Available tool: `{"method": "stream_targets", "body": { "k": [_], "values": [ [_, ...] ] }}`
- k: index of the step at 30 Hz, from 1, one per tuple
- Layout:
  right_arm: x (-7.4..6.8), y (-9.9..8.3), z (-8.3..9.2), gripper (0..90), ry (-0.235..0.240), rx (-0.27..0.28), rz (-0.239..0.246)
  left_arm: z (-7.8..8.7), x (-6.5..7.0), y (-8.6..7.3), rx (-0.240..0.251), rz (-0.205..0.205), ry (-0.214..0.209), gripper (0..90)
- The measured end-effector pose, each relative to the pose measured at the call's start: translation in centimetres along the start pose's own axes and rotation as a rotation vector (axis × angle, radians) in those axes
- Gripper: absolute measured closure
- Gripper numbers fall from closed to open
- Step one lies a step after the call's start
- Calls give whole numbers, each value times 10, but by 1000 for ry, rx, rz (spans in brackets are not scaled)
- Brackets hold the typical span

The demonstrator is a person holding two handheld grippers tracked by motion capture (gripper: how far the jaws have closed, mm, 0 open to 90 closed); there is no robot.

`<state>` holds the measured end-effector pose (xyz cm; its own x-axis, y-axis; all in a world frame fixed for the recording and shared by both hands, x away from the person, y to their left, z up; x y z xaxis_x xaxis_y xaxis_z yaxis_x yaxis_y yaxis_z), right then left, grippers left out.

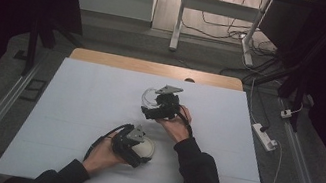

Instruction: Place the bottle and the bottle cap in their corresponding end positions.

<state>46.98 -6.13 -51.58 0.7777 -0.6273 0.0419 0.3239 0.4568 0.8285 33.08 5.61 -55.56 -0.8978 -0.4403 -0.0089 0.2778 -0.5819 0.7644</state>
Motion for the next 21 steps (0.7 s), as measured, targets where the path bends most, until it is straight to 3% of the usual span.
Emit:
{"method": "stream_targets", "body": {
  "k": [10,21],
  "values": [
    [0,0,0,51,5,-1,-20,0,0,-1,-14,-3,15,46],
    [2,2,8,0,36,21,-53,8,-5,-2,34,33,-9,7]
  ]
}}
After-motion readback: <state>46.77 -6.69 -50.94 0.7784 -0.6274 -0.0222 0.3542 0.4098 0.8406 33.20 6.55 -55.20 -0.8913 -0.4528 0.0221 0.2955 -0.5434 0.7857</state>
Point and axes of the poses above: each handheld gripper's, and its own axes: z roughly backward along the jaws, y roughly out of its top, x roughly to its right, the point moved 2 cm from there along -z, roughly forward along the jaws, and after that the axes turned 5 degrees about x, right-handed, at the moved point
